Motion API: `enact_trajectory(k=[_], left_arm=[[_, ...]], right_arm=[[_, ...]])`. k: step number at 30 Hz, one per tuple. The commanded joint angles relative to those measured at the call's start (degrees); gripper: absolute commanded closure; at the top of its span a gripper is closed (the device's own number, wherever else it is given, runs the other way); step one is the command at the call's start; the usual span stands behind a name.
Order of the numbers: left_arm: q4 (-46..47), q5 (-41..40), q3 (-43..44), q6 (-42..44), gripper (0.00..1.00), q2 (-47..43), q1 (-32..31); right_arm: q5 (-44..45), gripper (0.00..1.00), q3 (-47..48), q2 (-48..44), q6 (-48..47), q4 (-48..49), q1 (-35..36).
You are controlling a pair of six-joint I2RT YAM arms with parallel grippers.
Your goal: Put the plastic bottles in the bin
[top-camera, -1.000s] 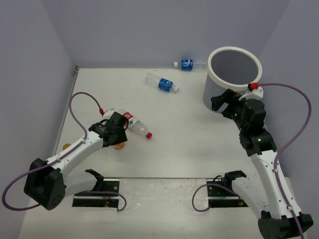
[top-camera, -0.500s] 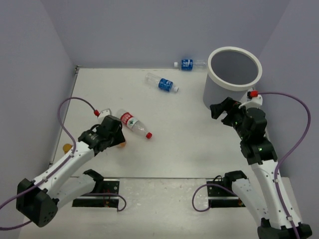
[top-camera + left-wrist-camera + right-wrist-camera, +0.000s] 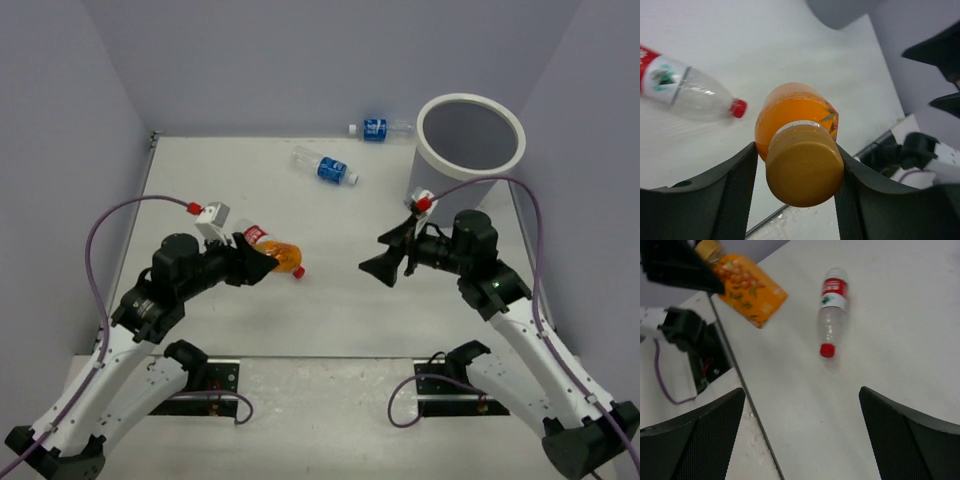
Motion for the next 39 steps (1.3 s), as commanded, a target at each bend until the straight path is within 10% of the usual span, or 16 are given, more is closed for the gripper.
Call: enact_trajectory(k=[1,10,28,37,39], left_arm=[[13.4,23.7,0.5,4.1,1.00,7.7,-0.4],[22.7,27.3,0.4,3.9,1.00,12.0,-5.6],[25.8,14.0,1.7,3.2,1.00,12.9,-9.9],[26.4,15.4,1.7,3.3,1.00,13.3,-9.9],[26.4,15.2,2.2,2.8,0.88,13.7,-9.9]], right_arm=[[-10.7,0.01,3.3,5.1,-14.2,5.4,8.3],[-18.1,0.01,6.8,13.1,-24.7,6.7,9.8],[-12.4,0.08,10.8,23.4,-17.4,2.1,17.1],[-8.8,0.75,11.4,22.5,-13.8,5.4,17.1],[-7.0,0.83,11.9,22.4,-12.6,6.5,17.0]])
